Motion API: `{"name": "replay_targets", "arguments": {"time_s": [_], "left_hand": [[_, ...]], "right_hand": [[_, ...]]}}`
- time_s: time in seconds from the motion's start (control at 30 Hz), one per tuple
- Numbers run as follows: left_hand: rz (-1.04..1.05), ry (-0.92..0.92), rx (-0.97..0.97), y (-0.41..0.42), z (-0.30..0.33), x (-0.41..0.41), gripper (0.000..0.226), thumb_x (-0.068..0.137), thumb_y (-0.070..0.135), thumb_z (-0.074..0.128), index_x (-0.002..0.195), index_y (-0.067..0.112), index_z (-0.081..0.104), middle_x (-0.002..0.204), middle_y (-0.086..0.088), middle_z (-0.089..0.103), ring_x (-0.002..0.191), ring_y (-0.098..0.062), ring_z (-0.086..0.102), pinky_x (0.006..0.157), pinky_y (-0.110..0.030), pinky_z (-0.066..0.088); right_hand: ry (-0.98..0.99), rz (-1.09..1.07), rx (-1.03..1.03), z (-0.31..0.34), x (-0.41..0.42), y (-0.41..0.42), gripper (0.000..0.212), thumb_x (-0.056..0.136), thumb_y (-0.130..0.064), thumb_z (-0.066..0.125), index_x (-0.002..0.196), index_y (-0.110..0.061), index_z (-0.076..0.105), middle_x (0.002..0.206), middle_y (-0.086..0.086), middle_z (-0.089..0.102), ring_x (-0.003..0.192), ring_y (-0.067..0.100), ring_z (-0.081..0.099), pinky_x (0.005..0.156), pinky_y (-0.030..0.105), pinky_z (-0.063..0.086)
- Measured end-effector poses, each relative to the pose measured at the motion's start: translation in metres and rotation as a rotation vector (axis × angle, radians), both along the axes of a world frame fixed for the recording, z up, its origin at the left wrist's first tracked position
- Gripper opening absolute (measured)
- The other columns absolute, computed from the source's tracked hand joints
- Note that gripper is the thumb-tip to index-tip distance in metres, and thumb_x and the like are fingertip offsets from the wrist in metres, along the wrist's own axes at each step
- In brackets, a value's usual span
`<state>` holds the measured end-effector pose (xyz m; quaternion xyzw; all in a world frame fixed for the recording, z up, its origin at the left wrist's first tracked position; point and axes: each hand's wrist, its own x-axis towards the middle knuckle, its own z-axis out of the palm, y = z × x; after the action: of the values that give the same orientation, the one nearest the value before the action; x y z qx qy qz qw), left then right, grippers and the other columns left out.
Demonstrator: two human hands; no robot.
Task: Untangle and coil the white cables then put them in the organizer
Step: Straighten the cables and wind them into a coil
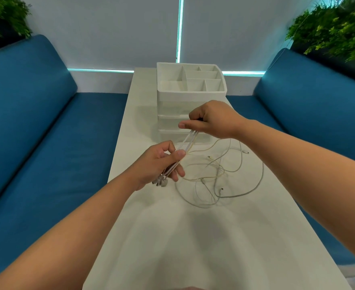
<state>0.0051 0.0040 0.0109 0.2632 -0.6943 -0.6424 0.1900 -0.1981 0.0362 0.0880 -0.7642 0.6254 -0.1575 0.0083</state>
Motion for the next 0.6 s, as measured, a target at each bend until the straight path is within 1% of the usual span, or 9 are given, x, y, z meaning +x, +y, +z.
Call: {"name": "replay_targets", "arguments": {"time_s": [0.07, 0.17, 0.23, 0.3, 0.37, 0.4, 0.47, 0.53, 0.6], "left_hand": [[0.037, -0.046, -0.061, 0.002, -0.004, -0.002, 0.034, 0.095, 0.040, 0.057, 0.075, 0.016, 0.044, 0.056, -0.006, 0.062, 0.045, -0.017, 0.050, 0.052, -0.028, 0.043], [0.086, -0.044, -0.080, 0.004, -0.013, -0.006, 0.041, 0.093, 0.049, 0.055, 0.074, 0.015, 0.045, 0.048, 0.000, 0.045, 0.044, -0.014, 0.038, 0.064, -0.041, 0.041], [0.080, -0.043, -0.083, 0.004, -0.015, -0.008, 0.038, 0.097, 0.045, 0.052, 0.080, 0.012, 0.049, 0.053, 0.001, 0.046, 0.048, -0.013, 0.040, 0.062, -0.039, 0.040], [0.051, -0.036, -0.085, 0.005, -0.015, -0.008, 0.027, 0.101, 0.035, 0.049, 0.094, 0.011, 0.059, 0.063, 0.000, 0.056, 0.055, -0.013, 0.047, 0.056, -0.031, 0.042], [0.039, -0.033, -0.088, 0.004, -0.016, -0.006, 0.021, 0.102, 0.028, 0.050, 0.110, 0.015, 0.064, 0.072, -0.001, 0.061, 0.061, -0.012, 0.052, 0.058, -0.023, 0.046], [0.054, -0.033, -0.085, 0.002, -0.016, -0.006, 0.021, 0.101, 0.027, 0.052, 0.112, 0.016, 0.065, 0.073, -0.002, 0.061, 0.061, -0.013, 0.052, 0.059, -0.023, 0.048], [0.120, -0.052, -0.079, 0.001, -0.016, -0.007, 0.018, 0.098, 0.029, 0.057, 0.106, 0.016, 0.068, 0.068, -0.003, 0.059, 0.054, -0.014, 0.049, 0.053, -0.024, 0.049], [0.195, -0.105, -0.115, 0.001, -0.015, -0.010, 0.020, 0.095, 0.032, 0.063, 0.096, 0.014, 0.070, 0.063, -0.002, 0.058, 0.048, -0.013, 0.047, 0.044, -0.021, 0.038], [0.256, -0.129, -0.132, 0.001, -0.015, -0.013, 0.026, 0.091, 0.034, 0.067, 0.088, 0.009, 0.070, 0.058, -0.001, 0.057, 0.046, -0.012, 0.045, 0.044, -0.020, 0.035]], "right_hand": [[-0.009, -0.018, -0.004, 0.000, -0.003, 0.002, 0.056, 0.092, -0.053, 0.052, 0.065, -0.005, 0.060, 0.059, 0.009, 0.057, 0.053, 0.021, 0.049, 0.055, 0.035, 0.043], [-0.008, -0.032, 0.005, 0.000, -0.007, 0.003, 0.052, 0.092, -0.051, 0.053, 0.061, -0.011, 0.057, 0.054, 0.002, 0.051, 0.051, 0.017, 0.046, 0.054, 0.031, 0.038], [0.010, -0.043, 0.005, -0.001, -0.011, 0.004, 0.049, 0.093, -0.051, 0.052, 0.055, -0.021, 0.049, 0.051, -0.004, 0.044, 0.048, 0.011, 0.041, 0.051, 0.026, 0.034], [0.031, -0.068, -0.005, -0.002, -0.018, 0.007, 0.050, 0.093, -0.052, 0.051, 0.053, -0.024, 0.044, 0.050, -0.006, 0.042, 0.047, 0.010, 0.038, 0.050, 0.024, 0.031], [0.044, -0.086, -0.014, -0.006, -0.026, 0.008, 0.052, 0.093, -0.054, 0.049, 0.056, -0.018, 0.052, 0.051, -0.005, 0.044, 0.048, 0.011, 0.040, 0.050, 0.025, 0.033], [0.054, -0.092, -0.018, -0.009, -0.028, 0.008, 0.053, 0.093, -0.055, 0.048, 0.060, -0.014, 0.057, 0.052, -0.003, 0.048, 0.049, 0.012, 0.042, 0.051, 0.027, 0.035], [0.091, -0.108, -0.033, -0.013, -0.031, 0.008, 0.057, 0.094, -0.057, 0.044, 0.065, -0.011, 0.061, 0.055, 0.001, 0.053, 0.051, 0.017, 0.048, 0.054, 0.032, 0.041], [0.139, -0.131, -0.055, -0.016, -0.033, 0.008, 0.057, 0.095, -0.057, 0.041, 0.065, -0.012, 0.059, 0.053, 0.001, 0.051, 0.051, 0.018, 0.047, 0.055, 0.034, 0.043], [0.173, -0.156, -0.064, -0.018, -0.036, 0.010, 0.056, 0.096, -0.057, 0.039, 0.066, -0.014, 0.058, 0.052, -0.002, 0.049, 0.051, 0.016, 0.046, 0.054, 0.032, 0.040]]}}
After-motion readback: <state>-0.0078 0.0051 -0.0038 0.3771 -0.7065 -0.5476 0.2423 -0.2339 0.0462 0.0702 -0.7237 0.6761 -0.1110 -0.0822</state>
